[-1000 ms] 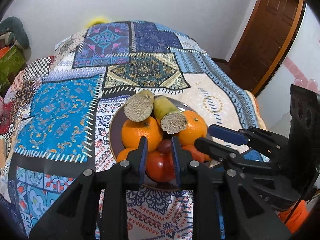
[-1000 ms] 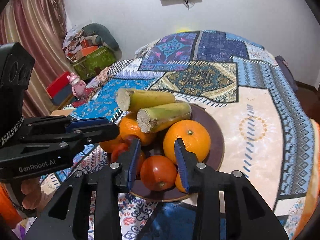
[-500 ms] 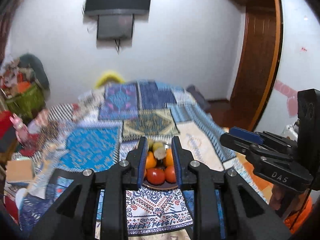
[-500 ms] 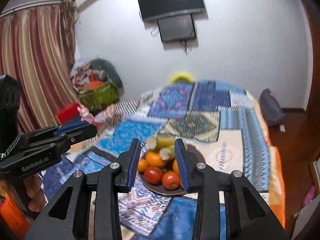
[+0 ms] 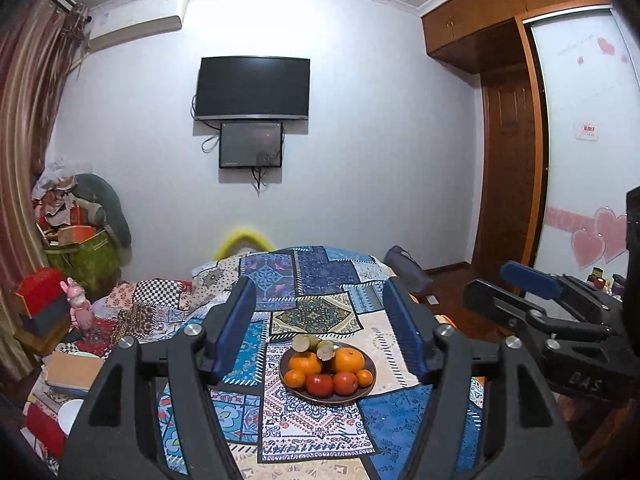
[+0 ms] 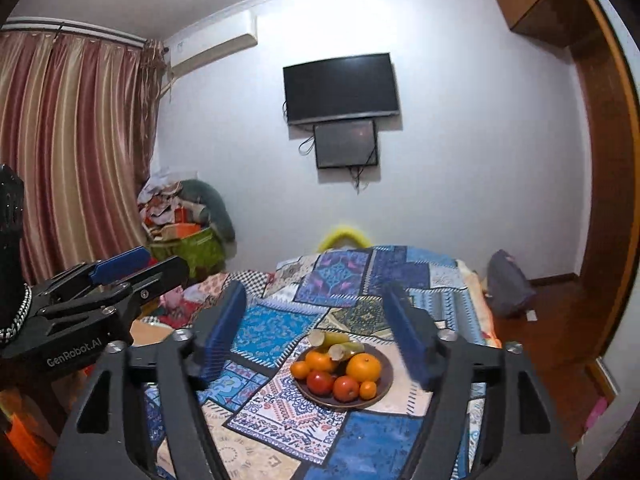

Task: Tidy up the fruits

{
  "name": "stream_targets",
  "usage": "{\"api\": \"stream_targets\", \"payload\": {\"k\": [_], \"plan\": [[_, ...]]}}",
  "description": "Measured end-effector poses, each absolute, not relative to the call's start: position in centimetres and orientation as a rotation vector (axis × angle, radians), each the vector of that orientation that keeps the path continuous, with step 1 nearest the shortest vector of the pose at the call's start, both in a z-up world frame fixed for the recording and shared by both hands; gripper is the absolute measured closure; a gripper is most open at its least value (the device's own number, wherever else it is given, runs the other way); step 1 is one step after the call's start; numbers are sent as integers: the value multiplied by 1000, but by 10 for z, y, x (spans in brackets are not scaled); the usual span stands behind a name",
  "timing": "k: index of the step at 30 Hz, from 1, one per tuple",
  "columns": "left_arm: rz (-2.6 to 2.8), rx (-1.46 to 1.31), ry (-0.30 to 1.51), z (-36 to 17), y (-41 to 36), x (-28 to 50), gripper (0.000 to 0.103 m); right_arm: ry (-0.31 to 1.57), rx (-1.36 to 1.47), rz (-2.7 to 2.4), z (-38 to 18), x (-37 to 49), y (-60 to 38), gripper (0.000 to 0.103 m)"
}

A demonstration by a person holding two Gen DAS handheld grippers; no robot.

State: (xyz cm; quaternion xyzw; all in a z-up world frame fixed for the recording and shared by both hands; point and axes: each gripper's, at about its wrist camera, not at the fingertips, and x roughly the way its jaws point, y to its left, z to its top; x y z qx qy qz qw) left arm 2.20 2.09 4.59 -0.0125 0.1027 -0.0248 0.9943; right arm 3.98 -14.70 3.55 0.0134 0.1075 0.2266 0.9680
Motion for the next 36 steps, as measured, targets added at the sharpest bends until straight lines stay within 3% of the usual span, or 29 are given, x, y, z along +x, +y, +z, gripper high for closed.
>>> {"api": "stream_targets", "payload": {"k": [12,19,36], "plan": [[-40,-33,163,41,17,-7,9,159,34,397,34,19,-157,0],[-13,-32,152,37,17,-15,1,161,26,398,31,14,-158,0],[5,-13,153,33,16,-17,0,154,26,389,28,11,-161,0]]}}
